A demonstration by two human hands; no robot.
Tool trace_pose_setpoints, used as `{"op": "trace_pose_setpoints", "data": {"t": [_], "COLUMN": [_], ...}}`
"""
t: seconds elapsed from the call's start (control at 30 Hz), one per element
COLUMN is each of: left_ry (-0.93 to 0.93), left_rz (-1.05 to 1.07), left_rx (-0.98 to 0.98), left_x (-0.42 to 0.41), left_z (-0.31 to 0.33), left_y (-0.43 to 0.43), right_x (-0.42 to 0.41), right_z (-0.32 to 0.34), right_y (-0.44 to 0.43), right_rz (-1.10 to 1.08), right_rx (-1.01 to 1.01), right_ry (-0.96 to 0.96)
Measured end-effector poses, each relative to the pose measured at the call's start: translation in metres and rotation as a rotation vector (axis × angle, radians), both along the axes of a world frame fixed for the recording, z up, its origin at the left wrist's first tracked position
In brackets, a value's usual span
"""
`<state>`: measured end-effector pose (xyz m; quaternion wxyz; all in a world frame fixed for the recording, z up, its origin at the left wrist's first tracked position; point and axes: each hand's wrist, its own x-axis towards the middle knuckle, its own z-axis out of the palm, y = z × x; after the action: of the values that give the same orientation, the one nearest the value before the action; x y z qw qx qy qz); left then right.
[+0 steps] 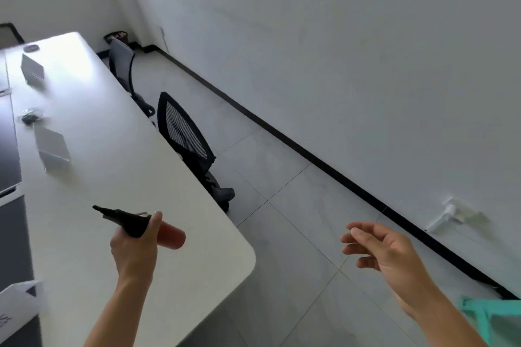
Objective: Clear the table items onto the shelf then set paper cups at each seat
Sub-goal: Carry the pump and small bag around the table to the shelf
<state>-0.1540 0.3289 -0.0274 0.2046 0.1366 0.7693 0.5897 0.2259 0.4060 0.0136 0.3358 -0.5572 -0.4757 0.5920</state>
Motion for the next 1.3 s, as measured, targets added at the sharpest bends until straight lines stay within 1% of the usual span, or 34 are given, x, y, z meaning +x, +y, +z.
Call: {"op": "trace_pose_setpoints", "data": {"t": [0.13, 0.23, 0.4, 0.53, 0.67, 0.73, 0.83, 0.97, 1.13, 1.2, 1.3], "left_ry": [0.012, 0.002, 0.02, 0.05, 0.027, 0.012, 0.001, 0.058, 0.077, 0.069, 0.07], "left_rz": [0.01, -0.008, 0.014, 0.045, 0.02, -0.008, -0.059, -0.094, -0.031, 0.029, 0.106], "left_rx": [0.04, 0.033, 0.045, 0.054, 0.068, 0.055, 0.059, 0.03, 0.032, 0.027, 0.009], "left_x": [0.06, 0.097, 0.12, 0.108, 0.092, 0.084, 0.069, 0.043, 0.006, -0.014, -0.036], "left_z": [0.0, -0.003, 0.0, -0.003, -0.011, -0.009, 0.003, 0.014, 0.011, 0.004, -0.002], "left_y": [0.033, 0.059, 0.101, 0.147, 0.218, 0.259, 0.323, 0.39, 0.452, 0.479, 0.523], "right_x": [0.046, 0.072, 0.087, 0.078, 0.058, 0.048, 0.029, 0.003, -0.034, -0.052, -0.087], "right_z": [-0.006, -0.012, -0.02, -0.034, -0.04, -0.033, -0.014, -0.006, -0.026, -0.034, -0.037], "right_y": [0.052, 0.09, 0.15, 0.205, 0.264, 0.299, 0.356, 0.425, 0.511, 0.562, 0.645], "right_rz": [0.009, 0.001, 0.012, 0.028, 0.124, 0.167, 0.173, 0.156, 0.283, 0.326, 0.369], "right_rx": [0.0, -0.002, -0.005, -0.016, -0.035, -0.043, -0.007, 0.035, -0.021, -0.033, 0.009], "right_ry": [-0.01, -0.036, -0.037, -0.06, -0.112, -0.148, -0.148, -0.134, -0.157, -0.173, -0.171]}}
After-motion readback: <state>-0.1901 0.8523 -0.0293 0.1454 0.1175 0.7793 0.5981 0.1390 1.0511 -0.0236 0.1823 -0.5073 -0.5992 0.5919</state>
